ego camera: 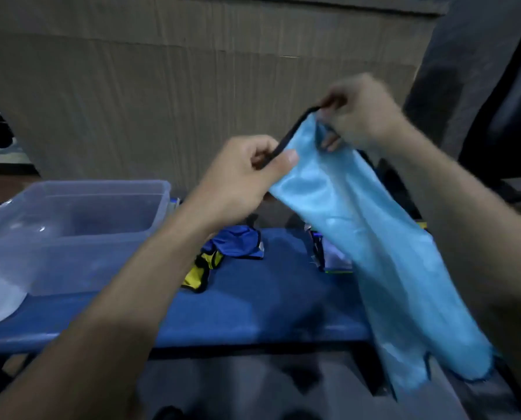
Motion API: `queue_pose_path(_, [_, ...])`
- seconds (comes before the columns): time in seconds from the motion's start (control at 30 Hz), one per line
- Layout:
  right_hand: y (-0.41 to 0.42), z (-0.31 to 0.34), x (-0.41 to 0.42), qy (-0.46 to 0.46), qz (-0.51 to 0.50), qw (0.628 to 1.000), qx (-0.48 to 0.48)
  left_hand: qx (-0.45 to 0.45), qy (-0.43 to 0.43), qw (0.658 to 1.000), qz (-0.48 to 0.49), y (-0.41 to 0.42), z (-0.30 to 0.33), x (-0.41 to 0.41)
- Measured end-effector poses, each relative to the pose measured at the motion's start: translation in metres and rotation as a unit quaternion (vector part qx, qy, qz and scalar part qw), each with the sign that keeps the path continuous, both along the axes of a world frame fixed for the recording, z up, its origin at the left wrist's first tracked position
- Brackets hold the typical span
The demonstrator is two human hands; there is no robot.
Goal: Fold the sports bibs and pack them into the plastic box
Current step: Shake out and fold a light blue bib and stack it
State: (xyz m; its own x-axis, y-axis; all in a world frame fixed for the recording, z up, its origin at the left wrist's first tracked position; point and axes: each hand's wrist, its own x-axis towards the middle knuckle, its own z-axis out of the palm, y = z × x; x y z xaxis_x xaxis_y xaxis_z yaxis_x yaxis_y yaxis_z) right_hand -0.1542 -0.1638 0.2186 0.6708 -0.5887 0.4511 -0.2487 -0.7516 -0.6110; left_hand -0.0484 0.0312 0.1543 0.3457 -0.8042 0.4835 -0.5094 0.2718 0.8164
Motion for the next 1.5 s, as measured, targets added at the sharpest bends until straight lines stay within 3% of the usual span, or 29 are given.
queue_pose_path(0.13, [0.002, -0.091, 0.103, 0.073, 0.023, 0.996, 0.047, 0.083, -0.044, 0.981, 0.171, 0.015, -0.084, 0.065])
queue_pose_path(0.27, [0.021, -0.181, 0.176, 0.071, 0.045, 0.986, 0.144, 0.119, -0.021, 0.947, 0.297, 0.042, -0.165, 0.111])
queue_pose_path(0.43, [0.046, -0.236, 0.228, 0.05, 0.073, 0.965, 0.246, 0.12, -0.074, 0.926, 0.35, 0.056, -0.192, 0.128])
queue_pose_path(0.67, [0.032, -0.211, 0.192, 0.018, 0.114, 0.949, 0.292, 0.028, -0.005, 0.968, 0.248, 0.045, -0.156, 0.112])
queue_pose_path(0.8, [0.03, -0.169, 0.138, -0.042, 0.131, 0.924, 0.356, -0.017, 0.082, 0.99, 0.11, 0.03, -0.094, 0.092])
queue_pose_path(0.97, [0.036, -0.096, 0.05, -0.145, 0.172, 0.885, 0.408, -0.083, 0.121, 0.989, -0.014, 0.026, 0.003, 0.042])
queue_pose_path(1.17, [0.042, -0.033, -0.044, -0.185, 0.228, 0.873, 0.388, -0.103, 0.029, 0.988, -0.109, 0.015, 0.103, -0.036])
queue_pose_path(1.27, [0.042, -0.023, -0.079, -0.191, 0.221, 0.881, 0.373, -0.092, 0.006, 0.988, -0.122, 0.005, 0.119, -0.07])
queue_pose_path(1.5, [0.021, -0.036, -0.17, -0.179, 0.143, 0.906, 0.357, -0.028, 0.048, 0.976, -0.211, -0.015, 0.092, -0.132])
